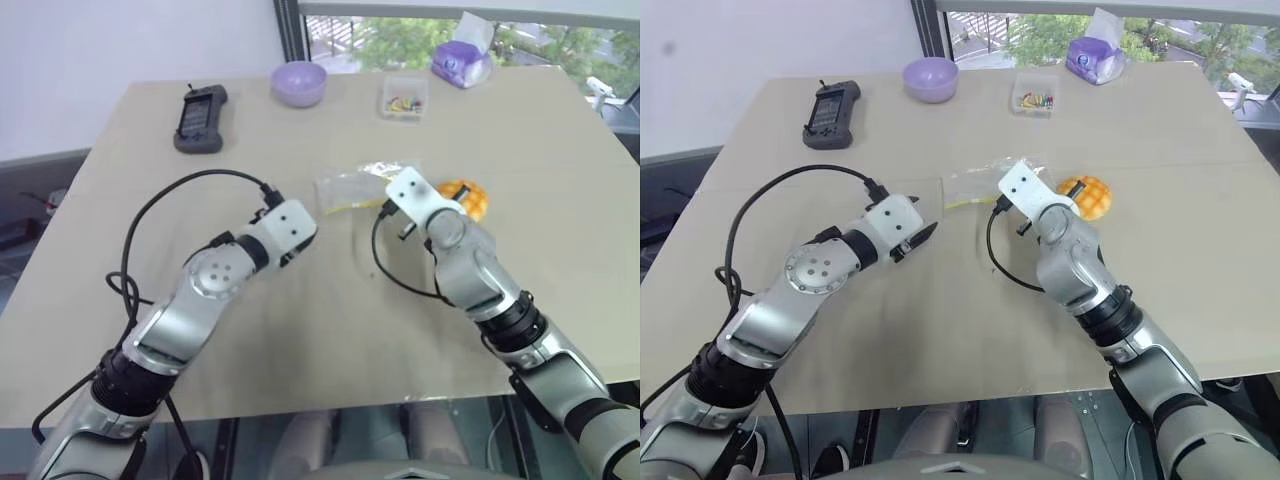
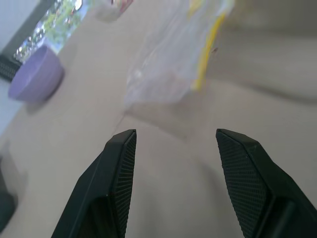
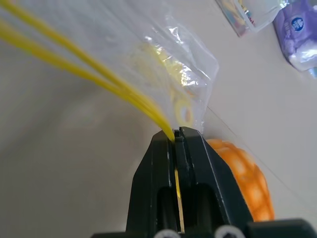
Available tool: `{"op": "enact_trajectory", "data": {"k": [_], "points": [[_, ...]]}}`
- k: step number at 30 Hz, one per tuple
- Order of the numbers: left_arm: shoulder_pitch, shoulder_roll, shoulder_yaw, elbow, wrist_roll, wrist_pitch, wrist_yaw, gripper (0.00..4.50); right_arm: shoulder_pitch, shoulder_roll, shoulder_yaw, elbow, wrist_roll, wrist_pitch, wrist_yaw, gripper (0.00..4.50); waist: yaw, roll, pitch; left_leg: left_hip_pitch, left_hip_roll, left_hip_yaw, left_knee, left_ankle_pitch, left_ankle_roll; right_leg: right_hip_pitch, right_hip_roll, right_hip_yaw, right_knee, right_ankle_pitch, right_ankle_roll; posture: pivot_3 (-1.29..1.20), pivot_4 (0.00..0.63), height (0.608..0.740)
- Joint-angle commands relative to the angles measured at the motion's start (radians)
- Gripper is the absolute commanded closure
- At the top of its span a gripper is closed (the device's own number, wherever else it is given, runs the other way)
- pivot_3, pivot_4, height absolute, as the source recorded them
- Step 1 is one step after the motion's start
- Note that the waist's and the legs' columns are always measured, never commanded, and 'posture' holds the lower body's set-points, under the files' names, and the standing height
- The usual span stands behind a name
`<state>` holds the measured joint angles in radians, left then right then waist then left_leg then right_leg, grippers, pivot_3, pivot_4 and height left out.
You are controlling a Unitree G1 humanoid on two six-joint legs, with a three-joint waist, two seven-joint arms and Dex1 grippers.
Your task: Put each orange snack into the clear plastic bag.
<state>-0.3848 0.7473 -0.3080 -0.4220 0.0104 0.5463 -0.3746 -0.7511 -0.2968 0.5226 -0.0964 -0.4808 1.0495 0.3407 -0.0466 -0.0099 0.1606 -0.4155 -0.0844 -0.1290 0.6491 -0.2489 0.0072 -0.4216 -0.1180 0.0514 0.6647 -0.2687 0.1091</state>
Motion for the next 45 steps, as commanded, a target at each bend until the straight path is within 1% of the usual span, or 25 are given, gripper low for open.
{"op": "enact_trajectory", "data": {"k": [1, 9, 13, 20, 31, 40, 41, 43, 45], "points": [[-0.026, -0.038, -0.025, -0.020, 0.050, -0.064, -0.032, 1.80, -0.027, 0.009, 0.010, -0.019, -0.028, -0.010, -0.007, 4.50, 0.002, 0.000, 0.000, 0.000, 0.000, 0.000, 0.001, 0.000, 0.000, 0.000, 0.000, 0.000, 0.000, 0.000, 0.000, 0.00, 0.150, 0.740], [-0.083, -0.130, -0.072, 0.050, 0.146, -0.106, -0.060, 1.80, -0.037, 0.021, 0.032, -0.024, -0.036, -0.027, 0.006, 4.50, 0.002, 0.000, 0.000, 0.000, 0.000, -0.001, 0.002, 0.000, 0.000, 0.001, 0.000, -0.001, 0.001, 0.000, 0.000, 0.00, 0.150, 0.740], [-0.088, -0.169, -0.057, 0.093, 0.184, -0.106, -0.049, 1.80, -0.034, 0.021, 0.042, -0.031, -0.041, -0.029, 0.013, 4.50, 0.002, 0.000, 0.000, 0.000, -0.001, -0.001, 0.002, 0.000, 0.000, 0.001, 0.000, -0.001, 0.002, 0.000, 0.000, 0.00, 0.150, 0.740], [-0.098, -0.240, -0.010, 0.160, 0.211, -0.083, -0.023, 1.80, -0.030, 0.016, 0.044, -0.030, -0.048, -0.039, 0.023, 4.50, 0.002, 0.000, 0.000, 0.000, -0.001, -0.002, 0.004, 0.000, 0.000, 0.001, 0.000, -0.001, 0.004, 0.000, 0.000, 0.00, 0.150, 0.740], [-0.068, -0.274, 0.030, 0.198, 0.231, -0.124, -0.006, 1.80, -0.032, 0.013, 0.039, -0.025, -0.056, -0.053, 0.021, 4.50, 0.002, 0.000, 0.000, 0.001, -0.001, -0.002, 0.006, 0.001, -0.001, 0.000, 0.000, -0.001, 0.007, 0.000, 0.000, 0.00, 0.150, 0.740], [-0.041, -0.299, 0.049, 0.169, 0.223, -0.123, -0.025, 1.80, -0.032, 0.008, 0.037, -0.020, -0.058, -0.073, 0.021, 4.50, 0.002, 0.000, -0.001, 0.001, -0.001, -0.001, 0.007, 0.001, -0.001, 0.000, 0.000, -0.001, 0.008, 0.000, 0.000, 0.00, 0.150, 0.740], [-0.040, -0.301, 0.051, 0.172, 0.224, -0.125, -0.026, 2.02, -0.033, 0.008, 0.038, -0.020, -0.058, -0.074, 0.021, 4.50, 0.002, 0.000, -0.001, 0.001, -0.001, -0.002, 0.007, 0.001, -0.001, 0.000, 0.000, -0.001, 0.009, 0.000, 0.000, 0.00, 0.150, 0.740], [-0.037, -0.300, 0.049, 0.173, 0.223, -0.134, -0.034, 2.62, -0.033, 0.009, 0.039, -0.020, -0.058, -0.075, 0.021, 4.50, 0.002, 0.000, -0.001, 0.001, -0.001, -0.002, 0.007, 0.001, -0.001, 0.000, 0.000, -0.001, 0.009, 0.000, 0.000, 0.00, 0.150, 0.740], [-0.032, -0.299, 0.048, 0.173, 0.224, -0.153, -0.038, 3.50, -0.033, 0.011, 0.040, -0.020, -0.058, -0.077, 0.021, 4.50, 0.002, 0.000, -0.001, 0.001, -0.001, -0.002, 0.007, 0.001, -0.001, 0.000, 0.000, -0.001, 0.009, 0.000, 0.000, 0.00, 0.150, 0.740]]}}
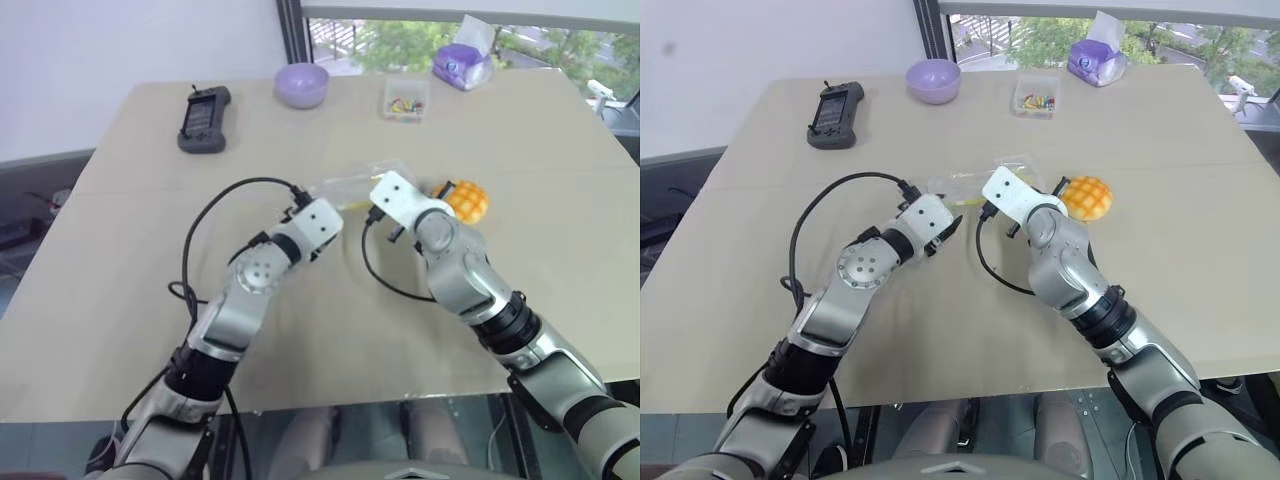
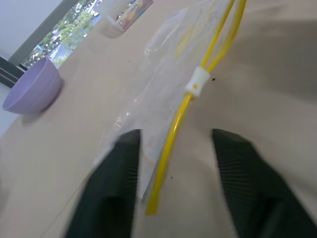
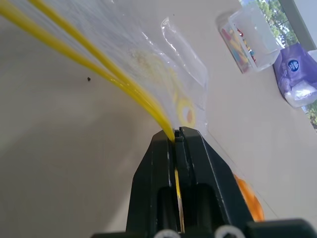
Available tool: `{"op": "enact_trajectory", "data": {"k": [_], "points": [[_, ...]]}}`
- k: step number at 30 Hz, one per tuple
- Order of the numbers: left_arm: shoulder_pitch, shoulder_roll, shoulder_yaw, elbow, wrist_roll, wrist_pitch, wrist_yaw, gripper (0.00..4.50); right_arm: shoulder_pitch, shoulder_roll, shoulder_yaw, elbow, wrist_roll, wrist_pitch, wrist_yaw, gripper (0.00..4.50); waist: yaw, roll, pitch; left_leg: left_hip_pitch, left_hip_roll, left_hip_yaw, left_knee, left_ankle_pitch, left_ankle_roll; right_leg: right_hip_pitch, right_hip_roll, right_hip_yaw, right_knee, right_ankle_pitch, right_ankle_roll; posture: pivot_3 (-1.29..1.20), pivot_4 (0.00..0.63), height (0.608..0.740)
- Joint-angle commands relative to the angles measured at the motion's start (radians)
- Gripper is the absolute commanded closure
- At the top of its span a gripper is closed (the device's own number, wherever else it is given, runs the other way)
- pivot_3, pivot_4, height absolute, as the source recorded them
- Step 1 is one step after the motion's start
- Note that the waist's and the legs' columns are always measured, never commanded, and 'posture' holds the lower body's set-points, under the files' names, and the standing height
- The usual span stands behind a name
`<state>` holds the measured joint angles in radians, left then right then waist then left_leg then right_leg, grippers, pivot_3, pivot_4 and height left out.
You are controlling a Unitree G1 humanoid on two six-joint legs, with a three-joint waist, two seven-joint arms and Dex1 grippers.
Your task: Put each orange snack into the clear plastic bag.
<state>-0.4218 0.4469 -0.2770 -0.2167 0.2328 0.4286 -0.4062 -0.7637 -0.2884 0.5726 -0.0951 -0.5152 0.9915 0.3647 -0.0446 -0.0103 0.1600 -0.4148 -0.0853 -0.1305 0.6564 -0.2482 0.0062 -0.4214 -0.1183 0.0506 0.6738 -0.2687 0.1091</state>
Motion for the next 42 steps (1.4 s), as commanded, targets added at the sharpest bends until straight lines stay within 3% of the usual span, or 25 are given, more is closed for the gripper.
{"op": "enact_trajectory", "data": {"k": [1, 2, 15, 21, 23, 27, 31, 35, 36, 38, 40, 42], "points": [[0.006, 0.001, 0.017, -0.032, 0.002, -0.041, -0.007, 4.01, -0.020, 0.003, -0.010, -0.022, -0.024, -0.020, -0.003, 4.50, 0.000, 0.000, 0.000, 0.000, 0.000, 0.000, 0.000, 0.000, 0.000, 0.000, 0.000, 0.000, 0.000, 0.000, 0.000, 0.00, 0.150, 0.740], [0.007, 0.000, 0.018, -0.031, 0.001, -0.047, -0.008, 4.41, -0.020, 0.003, -0.010, -0.022, -0.024, -0.022, -0.002, 4.50, 0.000, 0.000, 0.000, 0.000, 0.000, 0.000, 0.000, 0.000, 0.000, 0.000, 0.000, 0.000, 0.000, 0.000, 0.000, 0.00, 0.150, 0.740], [0.021, 0.008, 0.015, -0.015, 0.016, -0.075, -0.017, 4.41, 0.002, 0.000, -0.027, -0.041, -0.004, -0.091, 0.003, 4.50, 0.000, 0.000, 0.000, 0.000, 0.000, 0.000, 0.002, 0.000, 0.000, 0.000, 0.000, 0.000, 0.002, 0.000, 0.000, 0.00, 0.150, 0.740], [0.021, 0.009, 0.020, -0.001, 0.020, -0.110, -0.013, 4.50, 0.032, -0.079, -0.018, -0.092, -0.016, -0.220, 0.058, 1.99, 0.001, 0.000, 0.000, 0.000, 0.000, 0.000, 0.003, 0.000, 0.000, 0.000, 0.000, 0.000, 0.003, 0.000, 0.000, 0.00, 0.150, 0.740], [0.024, 0.015, 0.019, 0.009, 0.026, -0.119, -0.012, 4.50, 0.053, -0.114, -0.030, -0.116, -0.014, -0.234, 0.084, 1.99, 0.002, 0.000, 0.000, 0.000, 0.000, 0.000, 0.003, 0.000, 0.000, 0.000, 0.000, 0.000, 0.003, 0.000, 0.000, 0.00, 0.150, 0.740], [0.028, 0.020, 0.016, 0.037, 0.037, -0.176, -0.001, 4.50, 0.116, -0.118, -0.182, -0.211, 0.116, -0.215, 0.152, 1.99, 0.002, 0.000, 0.000, 0.000, 0.000, 0.000, 0.003, 0.000, 0.000, 0.000, 0.000, 0.000, 0.003, 0.000, 0.000, 0.00, 0.150, 0.740], [0.029, 0.003, 0.033, 0.067, 0.015, -0.233, 0.006, 4.50, 0.176, -0.217, -0.244, -0.330, 0.235, -0.249, 0.316, 1.99, 0.004, 0.000, 0.000, 0.000, 0.000, 0.000, 0.005, 0.000, 0.000, 0.001, -0.001, 0.000, 0.003, 0.000, 0.000, 0.00, 0.150, 0.740], [0.047, -0.042, 0.063, 0.109, -0.038, -0.287, 0.016, 4.50, 0.130, -0.140, -0.396, -0.364, 0.404, -0.038, 0.359, 1.99, 0.002, 0.000, 0.000, 0.000, 0.000, -0.001, 0.005, 0.000, 0.000, 0.002, 0.000, -0.001, 0.004, 0.000, 0.000, 0.00, 0.150, 0.740], [0.052, -0.048, 0.067, 0.120, -0.044, -0.300, 0.013, 4.50, 0.123, -0.127, -0.400, -0.368, 0.426, -0.017, 0.361, 1.46, 0.002, 0.000, 0.000, 0.001, 0.001, -0.001, 0.005, 0.000, 0.000, 0.002, 0.000, -0.001, 0.004, 0.000, 0.000, 0.00, 0.150, 0.740], [0.059, -0.050, 0.069, 0.142, -0.047, -0.328, 0.011, 4.50, 0.114, -0.095, -0.398, -0.366, 0.452, 0.007, 0.342, 1.17, 0.002, 0.000, 0.000, 0.001, 0.001, -0.001, 0.006, 0.000, 0.000, 0.002, 0.000, -0.001, 0.005, 0.000, 0.000, 0.00, 0.150, 0.740], [0.063, -0.054, 0.072, 0.161, -0.054, -0.343, 0.013, 4.50, 0.112, -0.060, -0.386, -0.358, 0.472, 0.020, 0.315, 1.45, 0.003, 0.000, 0.000, 0.001, 0.001, -0.001, 0.006, 0.000, 0.000, 0.002, 0.000, -0.001, 0.005, 0.000, 0.000, 0.00, 0.150, 0.740], [0.065, -0.057, 0.075, 0.173, -0.059, -0.353, 0.013, 4.50, 0.114, -0.042, -0.362, -0.348, 0.482, 0.015, 0.299, 2.47, 0.004, 0.000, 0.000, 0.000, 0.001, -0.001, 0.007, 0.000, 0.000, 0.002, -0.001, -0.001, 0.005, 0.000, 0.000, 0.00, 0.150, 0.740]]}}
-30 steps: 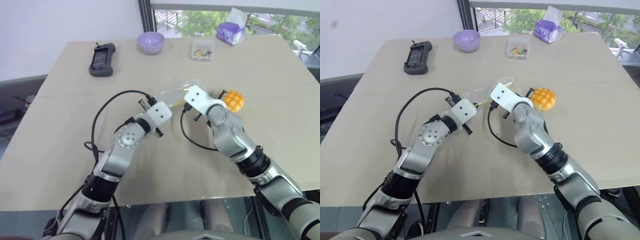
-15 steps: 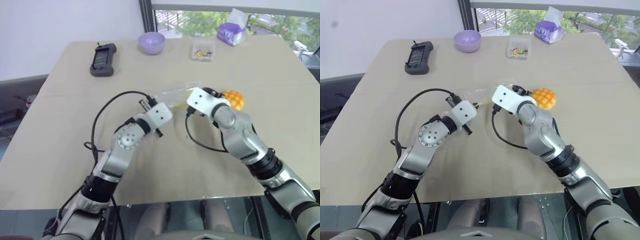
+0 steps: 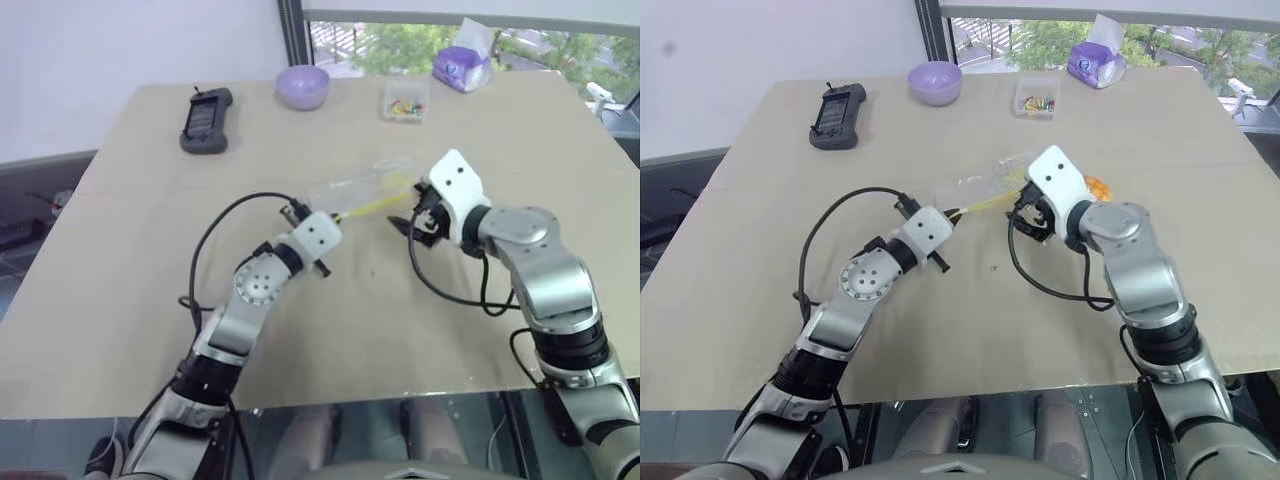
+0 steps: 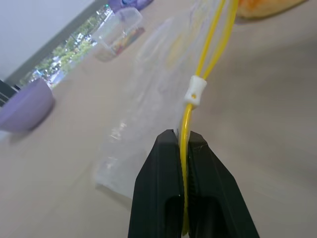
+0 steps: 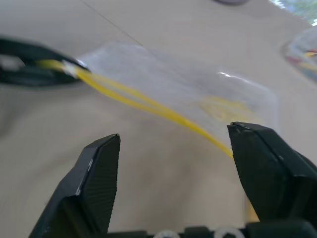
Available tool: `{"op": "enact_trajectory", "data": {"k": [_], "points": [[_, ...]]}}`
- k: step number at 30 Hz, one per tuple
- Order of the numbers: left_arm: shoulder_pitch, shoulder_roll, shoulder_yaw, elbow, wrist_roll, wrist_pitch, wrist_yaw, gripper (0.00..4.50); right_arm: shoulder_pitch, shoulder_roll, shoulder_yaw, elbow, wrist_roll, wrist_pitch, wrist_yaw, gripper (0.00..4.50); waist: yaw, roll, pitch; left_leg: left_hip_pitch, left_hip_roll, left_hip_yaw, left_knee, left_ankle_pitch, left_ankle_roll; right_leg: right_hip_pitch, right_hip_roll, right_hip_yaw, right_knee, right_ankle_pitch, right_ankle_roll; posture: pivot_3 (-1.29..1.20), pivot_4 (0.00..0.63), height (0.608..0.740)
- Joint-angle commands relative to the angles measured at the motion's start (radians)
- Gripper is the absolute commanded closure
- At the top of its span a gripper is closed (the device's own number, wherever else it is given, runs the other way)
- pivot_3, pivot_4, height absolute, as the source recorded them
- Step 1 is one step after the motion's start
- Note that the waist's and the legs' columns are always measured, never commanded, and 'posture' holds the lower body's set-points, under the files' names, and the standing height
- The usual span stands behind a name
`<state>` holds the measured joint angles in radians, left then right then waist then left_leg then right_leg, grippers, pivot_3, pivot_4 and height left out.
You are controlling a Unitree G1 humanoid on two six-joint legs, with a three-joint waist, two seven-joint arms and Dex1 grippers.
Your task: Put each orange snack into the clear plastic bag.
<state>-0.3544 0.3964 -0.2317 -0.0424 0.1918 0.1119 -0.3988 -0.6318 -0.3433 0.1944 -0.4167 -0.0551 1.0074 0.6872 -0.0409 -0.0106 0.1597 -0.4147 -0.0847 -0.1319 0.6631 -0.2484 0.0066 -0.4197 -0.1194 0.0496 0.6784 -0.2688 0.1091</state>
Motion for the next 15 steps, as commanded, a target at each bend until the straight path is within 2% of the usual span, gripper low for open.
{"op": "enact_trajectory", "data": {"k": [1, 2, 5, 15], "points": [[-0.002, -0.007, 0.031, 0.002, -0.018, -0.042, 0.005, 4.50, -0.020, 0.028, 0.019, -0.016, 0.030, -0.001, -0.034, 2.88, 0.001, 0.000, 0.000, 0.000, 0.000, 0.000, 0.000, 0.000, 0.000, 0.000, 0.000, 0.000, 0.000, 0.000, 0.000, 0.00, 0.150, 0.740], [-0.002, -0.007, 0.032, 0.007, -0.017, -0.047, 0.006, 4.50, -0.024, 0.048, 0.014, -0.007, 0.045, 0.006, -0.045, 3.51, 0.001, 0.000, 0.000, 0.000, 0.000, 0.000, 0.001, 0.000, 0.000, 0.000, 0.000, 0.000, 0.000, 0.000, 0.000, 0.00, 0.150, 0.740], [-0.002, -0.010, 0.039, 0.017, -0.015, -0.059, 0.006, 4.50, -0.027, 0.126, -0.018, 0.023, 0.115, 0.041, -0.059, 4.48, -0.001, 0.000, 0.000, 0.000, 0.000, -0.001, 0.001, 0.000, 0.000, 0.000, 0.000, -0.001, 0.000, 0.000, 0.000, 0.00, 0.150, 0.740], [0.004, -0.008, 0.036, 0.017, 0.005, -0.080, -0.001, 4.50, -0.047, 0.218, -0.041, 0.164, 0.165, 0.030, -0.172, 4.48, -0.002, 0.000, 0.000, 0.000, 0.000, -0.001, 0.001, 0.000, 0.000, 0.000, 0.000, -0.002, 0.000, 0.000, 0.000, 0.00, 0.150, 0.740]]}}
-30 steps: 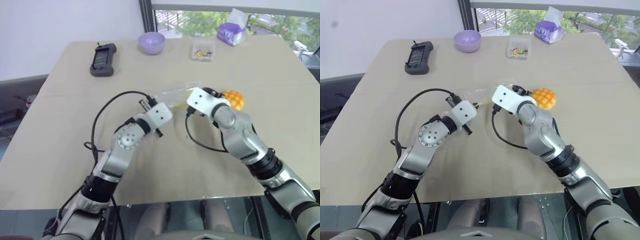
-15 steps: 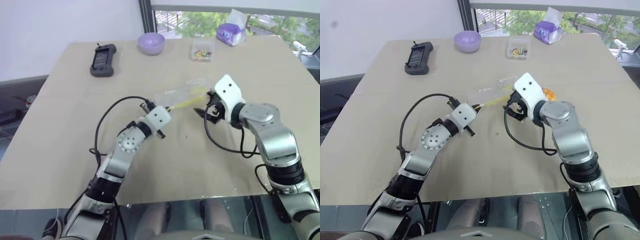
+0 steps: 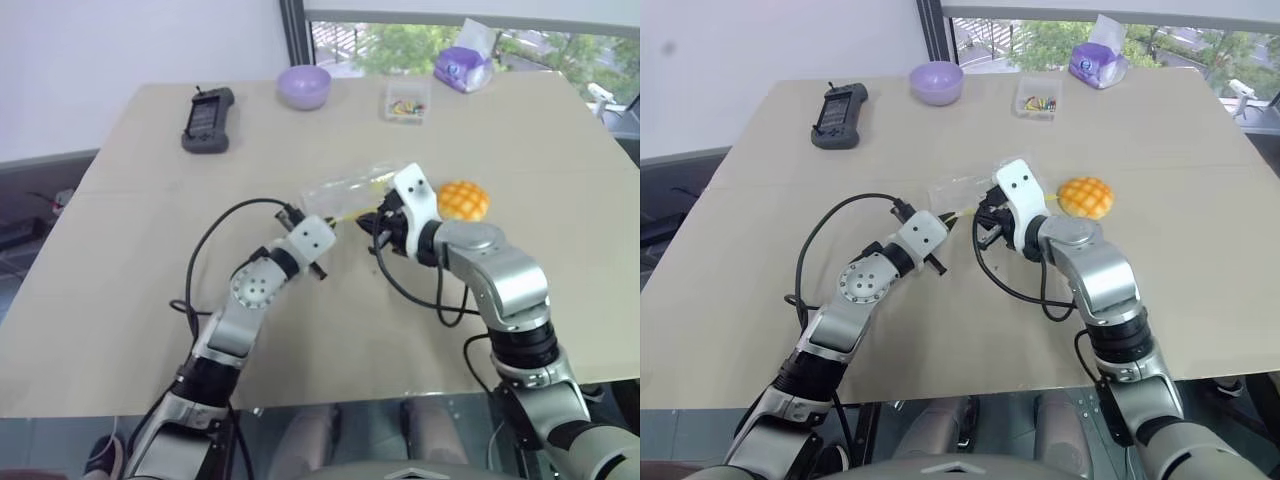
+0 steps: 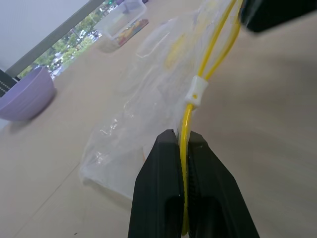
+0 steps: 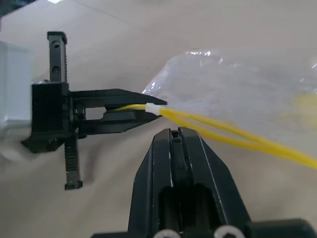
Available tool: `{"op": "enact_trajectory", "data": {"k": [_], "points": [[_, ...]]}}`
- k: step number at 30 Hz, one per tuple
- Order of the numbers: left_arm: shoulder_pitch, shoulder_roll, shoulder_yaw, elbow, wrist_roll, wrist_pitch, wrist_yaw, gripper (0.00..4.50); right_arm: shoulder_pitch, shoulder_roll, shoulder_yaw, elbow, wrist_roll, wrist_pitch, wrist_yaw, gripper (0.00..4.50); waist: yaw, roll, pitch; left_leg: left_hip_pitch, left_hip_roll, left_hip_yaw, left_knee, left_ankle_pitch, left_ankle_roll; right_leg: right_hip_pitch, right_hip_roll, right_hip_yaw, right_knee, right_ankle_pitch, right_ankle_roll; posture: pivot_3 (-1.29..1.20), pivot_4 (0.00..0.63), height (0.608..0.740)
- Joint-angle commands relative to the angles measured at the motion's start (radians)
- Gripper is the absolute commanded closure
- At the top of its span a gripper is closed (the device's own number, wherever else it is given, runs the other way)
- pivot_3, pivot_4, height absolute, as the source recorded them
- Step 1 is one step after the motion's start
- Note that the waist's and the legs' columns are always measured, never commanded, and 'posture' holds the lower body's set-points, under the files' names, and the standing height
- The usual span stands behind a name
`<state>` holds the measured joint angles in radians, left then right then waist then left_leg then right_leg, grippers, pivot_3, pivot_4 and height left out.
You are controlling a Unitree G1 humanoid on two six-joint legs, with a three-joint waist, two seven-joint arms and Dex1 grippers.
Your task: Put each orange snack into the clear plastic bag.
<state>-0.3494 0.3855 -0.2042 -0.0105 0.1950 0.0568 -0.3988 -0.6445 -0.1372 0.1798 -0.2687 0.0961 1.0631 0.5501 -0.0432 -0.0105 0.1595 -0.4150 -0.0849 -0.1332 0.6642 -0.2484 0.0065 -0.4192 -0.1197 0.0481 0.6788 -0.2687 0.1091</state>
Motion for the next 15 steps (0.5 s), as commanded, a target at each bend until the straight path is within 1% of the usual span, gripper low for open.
{"op": "enact_trajectory", "data": {"k": [1, 8, 15], "points": [[0.000, 0.003, 0.009, -0.016, 0.000, -0.026, -0.002, 4.50, -0.038, 0.015, -0.027, 0.029, 0.018, -0.030, -0.043, 4.48, 0.000, 0.000, 0.000, 0.000, 0.000, 0.000, 0.000, 0.000, 0.000, 0.000, 0.000, 0.000, 0.000, 0.000, 0.000, 0.00, 0.150, 0.740], [0.010, 0.007, 0.012, -0.022, 0.000, -0.028, -0.006, 4.50, -0.063, 0.049, -0.071, 0.084, 0.058, -0.025, -0.104, 4.48, -0.001, 0.000, 0.000, 0.000, 0.000, 0.000, 0.000, 0.000, 0.000, 0.000, 0.000, 0.000, 0.000, 0.000, 0.000, 0.00, 0.150, 0.740], [0.007, 0.011, 0.019, -0.011, 0.004, -0.034, -0.002, 4.50, -0.055, -0.020, -0.060, 0.023, 0.127, 0.030, -0.056, 4.48, 0.000, 0.000, 0.000, 0.000, 0.000, 0.000, 0.000, 0.000, 0.000, 0.000, 0.000, 0.000, 0.000, 0.000, 0.000, 0.00, 0.150, 0.740]]}}
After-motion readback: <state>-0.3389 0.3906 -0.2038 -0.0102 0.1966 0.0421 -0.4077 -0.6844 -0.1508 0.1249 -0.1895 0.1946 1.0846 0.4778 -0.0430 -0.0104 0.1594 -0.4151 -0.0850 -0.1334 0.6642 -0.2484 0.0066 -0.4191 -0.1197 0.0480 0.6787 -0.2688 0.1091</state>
